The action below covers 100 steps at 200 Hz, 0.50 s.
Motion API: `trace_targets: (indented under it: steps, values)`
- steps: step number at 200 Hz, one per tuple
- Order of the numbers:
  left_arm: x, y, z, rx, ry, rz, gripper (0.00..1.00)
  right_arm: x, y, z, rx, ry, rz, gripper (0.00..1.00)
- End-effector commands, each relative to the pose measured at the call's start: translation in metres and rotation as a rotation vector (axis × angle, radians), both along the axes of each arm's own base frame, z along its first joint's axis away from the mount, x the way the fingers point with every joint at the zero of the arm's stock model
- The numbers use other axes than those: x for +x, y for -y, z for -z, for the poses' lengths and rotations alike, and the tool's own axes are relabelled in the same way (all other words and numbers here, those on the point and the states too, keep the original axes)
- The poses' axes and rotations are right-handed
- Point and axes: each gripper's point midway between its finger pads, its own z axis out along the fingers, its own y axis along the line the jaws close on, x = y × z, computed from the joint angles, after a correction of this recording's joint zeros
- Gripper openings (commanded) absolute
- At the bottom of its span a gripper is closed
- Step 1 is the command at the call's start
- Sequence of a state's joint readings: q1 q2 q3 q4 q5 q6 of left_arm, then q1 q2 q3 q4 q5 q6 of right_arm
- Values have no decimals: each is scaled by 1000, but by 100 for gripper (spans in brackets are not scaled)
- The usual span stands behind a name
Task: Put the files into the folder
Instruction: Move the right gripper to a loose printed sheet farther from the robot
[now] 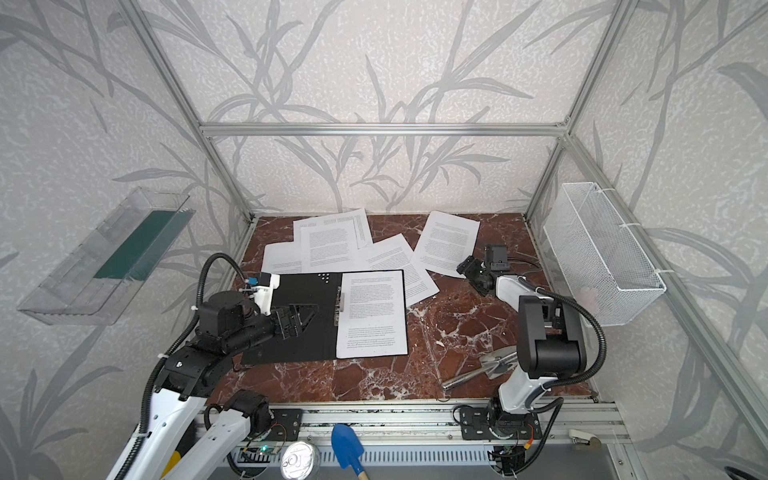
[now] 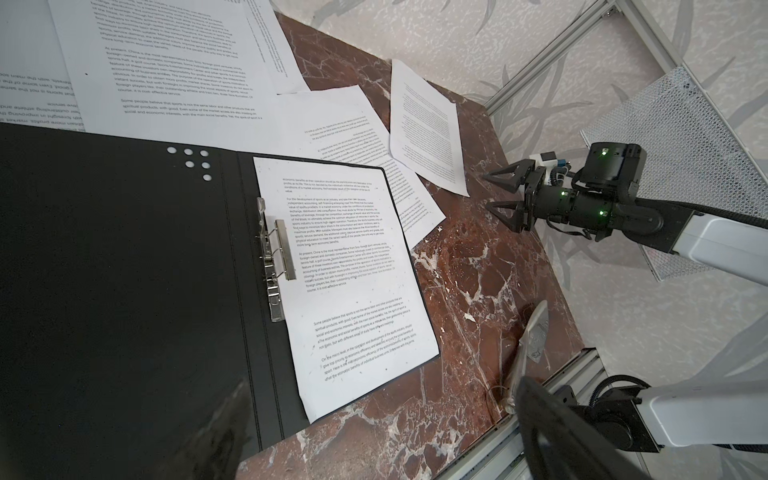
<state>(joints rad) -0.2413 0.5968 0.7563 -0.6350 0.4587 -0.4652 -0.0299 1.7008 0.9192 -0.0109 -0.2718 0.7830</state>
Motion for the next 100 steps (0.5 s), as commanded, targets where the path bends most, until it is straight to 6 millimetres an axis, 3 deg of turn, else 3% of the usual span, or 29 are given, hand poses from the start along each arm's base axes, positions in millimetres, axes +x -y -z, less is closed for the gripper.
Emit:
trace_targets:
  steps: [1,51,100]
  values:
    - [-1,1,0,1,13,16,99,12,-6,5,48,8,-1,81]
    - [0,2,0,1,9,17,99,18,-9,30,115,-9,35,78]
    - [0,2,1,2,4,18,99,29,-7,41,199,56,125,68]
